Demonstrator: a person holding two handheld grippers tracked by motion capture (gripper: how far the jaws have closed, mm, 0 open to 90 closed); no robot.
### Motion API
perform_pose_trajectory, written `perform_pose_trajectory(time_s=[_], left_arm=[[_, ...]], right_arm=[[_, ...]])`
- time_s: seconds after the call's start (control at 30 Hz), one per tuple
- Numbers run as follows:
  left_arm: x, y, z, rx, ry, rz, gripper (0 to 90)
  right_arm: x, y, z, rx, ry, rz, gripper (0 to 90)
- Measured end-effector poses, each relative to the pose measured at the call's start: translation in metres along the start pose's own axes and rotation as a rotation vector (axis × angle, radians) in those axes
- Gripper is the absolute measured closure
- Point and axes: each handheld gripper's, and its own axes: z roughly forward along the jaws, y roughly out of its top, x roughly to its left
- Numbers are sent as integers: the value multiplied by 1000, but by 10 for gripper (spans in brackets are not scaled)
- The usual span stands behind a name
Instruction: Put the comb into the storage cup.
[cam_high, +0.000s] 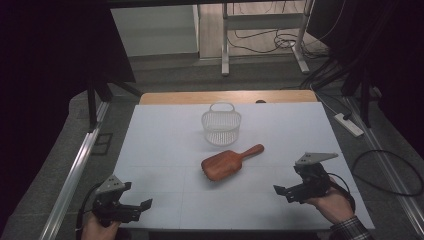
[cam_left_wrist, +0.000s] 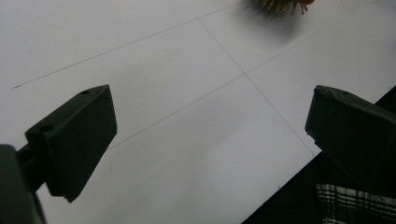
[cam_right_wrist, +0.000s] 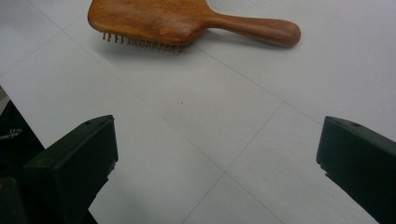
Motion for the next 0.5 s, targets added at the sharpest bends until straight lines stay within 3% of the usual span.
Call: perform_pose_trajectory(time_s=[0.5], left_arm=[[0,0,0,0,-1,-1,30]], right_arm=[[1,16,19,19,6,-33,0]])
